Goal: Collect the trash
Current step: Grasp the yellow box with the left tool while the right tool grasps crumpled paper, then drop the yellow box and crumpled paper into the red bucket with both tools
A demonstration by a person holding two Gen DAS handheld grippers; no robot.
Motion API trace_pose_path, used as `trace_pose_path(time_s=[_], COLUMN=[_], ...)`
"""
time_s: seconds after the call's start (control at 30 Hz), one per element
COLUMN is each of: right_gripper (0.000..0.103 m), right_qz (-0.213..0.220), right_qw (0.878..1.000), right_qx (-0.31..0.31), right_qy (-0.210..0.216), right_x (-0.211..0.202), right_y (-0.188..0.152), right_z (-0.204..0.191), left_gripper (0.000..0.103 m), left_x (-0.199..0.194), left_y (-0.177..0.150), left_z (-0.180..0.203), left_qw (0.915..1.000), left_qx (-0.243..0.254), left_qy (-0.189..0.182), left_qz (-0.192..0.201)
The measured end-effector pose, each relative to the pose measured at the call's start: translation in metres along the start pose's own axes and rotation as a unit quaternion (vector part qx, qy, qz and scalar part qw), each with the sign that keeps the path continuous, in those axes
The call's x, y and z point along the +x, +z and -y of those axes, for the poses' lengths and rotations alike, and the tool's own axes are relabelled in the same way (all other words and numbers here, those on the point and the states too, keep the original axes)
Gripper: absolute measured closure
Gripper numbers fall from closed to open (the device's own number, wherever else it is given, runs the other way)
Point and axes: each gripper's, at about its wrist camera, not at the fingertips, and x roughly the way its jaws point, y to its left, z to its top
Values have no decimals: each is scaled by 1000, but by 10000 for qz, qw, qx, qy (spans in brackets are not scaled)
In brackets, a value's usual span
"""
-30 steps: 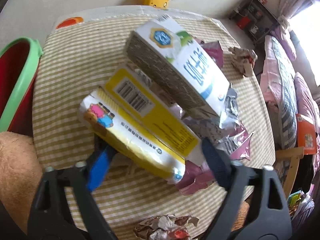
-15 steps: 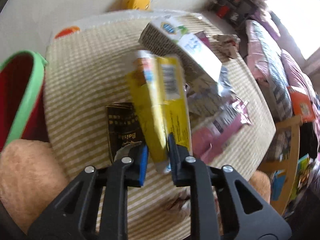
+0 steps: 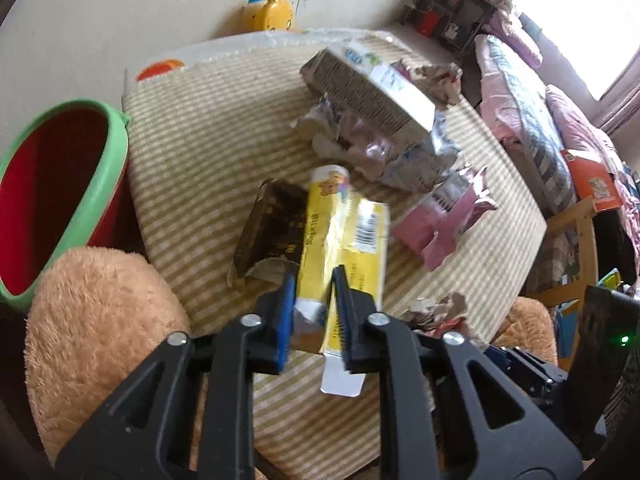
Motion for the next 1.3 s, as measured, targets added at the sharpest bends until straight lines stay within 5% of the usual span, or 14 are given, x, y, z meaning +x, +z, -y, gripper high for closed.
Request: trace_pose_path(time_s=[0.1,0.3,0.33,0.4,0.53,0.73,1.07,1.3], right_gripper=[40,41,49,73,76,76,76,76], right_qz=[11,-147,-142,-151,196,628,940,1192], right_qw=[10000,9999,9999,9998,9994,9974,9934,9873], right_qx=[74,74,56,45,153,218,-575,-987], right_qy=[8,50,72,120,241,266,-323,-362], right_x=[2,11,14,15,0,-23,-35,-43], right_y=[2,8,8,7,4,2,6,18], right_z=[3,8,6,4,7,9,-28,-65], left_gripper=[56,56,56,71,87,88,88,88], left_x=[7,33,36,37,27,1,-44,-76], left_y=[1,-2,-4,-6,-8,-11,-1,11], left_z=[0,9,10,11,18,22,19,-5], left_qw=[9998,9984,9981,9980,9973,9970,9917,9867], left_qx=[-6,269,302,329,499,584,577,247], left_qy=[204,399,416,418,510,444,381,406], left_qz=[59,-298,-351,-339,-175,230,1080,1558])
